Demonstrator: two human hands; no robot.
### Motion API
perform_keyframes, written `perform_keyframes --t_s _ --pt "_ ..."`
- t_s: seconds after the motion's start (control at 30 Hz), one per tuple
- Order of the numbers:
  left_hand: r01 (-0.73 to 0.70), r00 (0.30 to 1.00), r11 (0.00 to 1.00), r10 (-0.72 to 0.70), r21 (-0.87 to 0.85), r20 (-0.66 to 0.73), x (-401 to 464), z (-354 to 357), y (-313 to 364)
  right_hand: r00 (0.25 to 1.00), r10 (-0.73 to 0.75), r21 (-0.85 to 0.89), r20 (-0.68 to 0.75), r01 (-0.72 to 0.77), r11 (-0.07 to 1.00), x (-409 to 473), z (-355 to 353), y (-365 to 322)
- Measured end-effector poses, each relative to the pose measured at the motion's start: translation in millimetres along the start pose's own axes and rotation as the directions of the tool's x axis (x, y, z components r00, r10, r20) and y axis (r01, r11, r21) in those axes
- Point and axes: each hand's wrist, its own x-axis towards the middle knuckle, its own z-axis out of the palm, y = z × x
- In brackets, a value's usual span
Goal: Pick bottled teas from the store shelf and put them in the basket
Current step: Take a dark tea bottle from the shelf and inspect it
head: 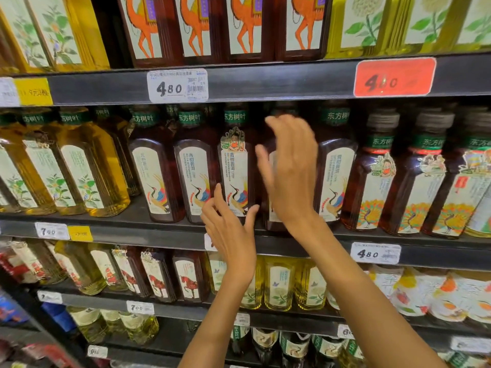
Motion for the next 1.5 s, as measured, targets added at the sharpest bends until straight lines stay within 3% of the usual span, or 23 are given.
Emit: perform_keyframes --t_s 0.07,0.17,0.27,0.37,0.53,0.7,0.87,1.1,1.27,1.3,1.37,1.43,1.5 --pt "0.037 0.999 0.999 -0.037 -0.010 0.012 -3 0 2 0.979 0.200 0.099 -0.038 -0.195 0.976 13 -8 4" --pt "0.056 0.998 0.998 -0.056 -0.009 0.021 -17 -1 5 0.886 0.399 0.076 0.237 -0.427 0.901 33 -6 10" --pt "0.030 0.999 0.998 -0.028 -0.047 0.041 -29 -2 8 0.856 0.374 -0.035 0.356 -0.388 0.921 39 0 9" --pt "-0.006 0.995 0.992 0.019 -0.123 0.102 -35 -5 9 0.835 0.434 0.013 0.338 -0.465 0.885 47 -2 4" --pt "-0.088 0.964 0.971 0.140 -0.224 0.228 -41 -10 8 0.854 0.428 0.026 0.297 -0.455 0.890 43 -10 3" --pt "0.012 0.944 0.936 0.106 -0.353 0.313 -46 -12 8 0.790 0.414 0.186 0.452 -0.538 0.822 50 -23 11" --pt "0.153 0.901 0.873 0.069 -0.463 0.428 -45 -22 8 0.791 0.417 0.258 0.448 -0.561 0.787 53 -28 11" --pt "0.339 0.808 0.745 0.082 -0.575 0.583 -48 -65 2 0.645 0.501 0.503 0.577 -0.764 0.404 42 -47 1" --pt "0.475 0.731 0.626 0.111 -0.619 0.674 -57 -100 4 0.568 0.466 0.491 0.679 -0.822 0.288 32 -64 -2" --pt "0.536 0.697 0.589 0.096 -0.605 0.710 -60 -106 3 0.536 0.439 0.484 0.721 -0.843 0.234 30 -68 0" --pt "0.667 0.607 0.481 0.091 -0.569 0.789 -70 -114 -1 0.471 0.335 0.492 0.816 -0.870 0.025 26 -74 6" --pt "0.796 0.498 0.300 0.169 -0.525 0.851 -81 -120 -3 0.414 0.224 0.455 0.882 -0.873 -0.177 17 -78 7" --pt "0.865 0.402 0.196 0.280 -0.461 0.872 -91 -120 -8 0.365 0.204 0.413 0.909 -0.858 -0.306 7 -79 5"
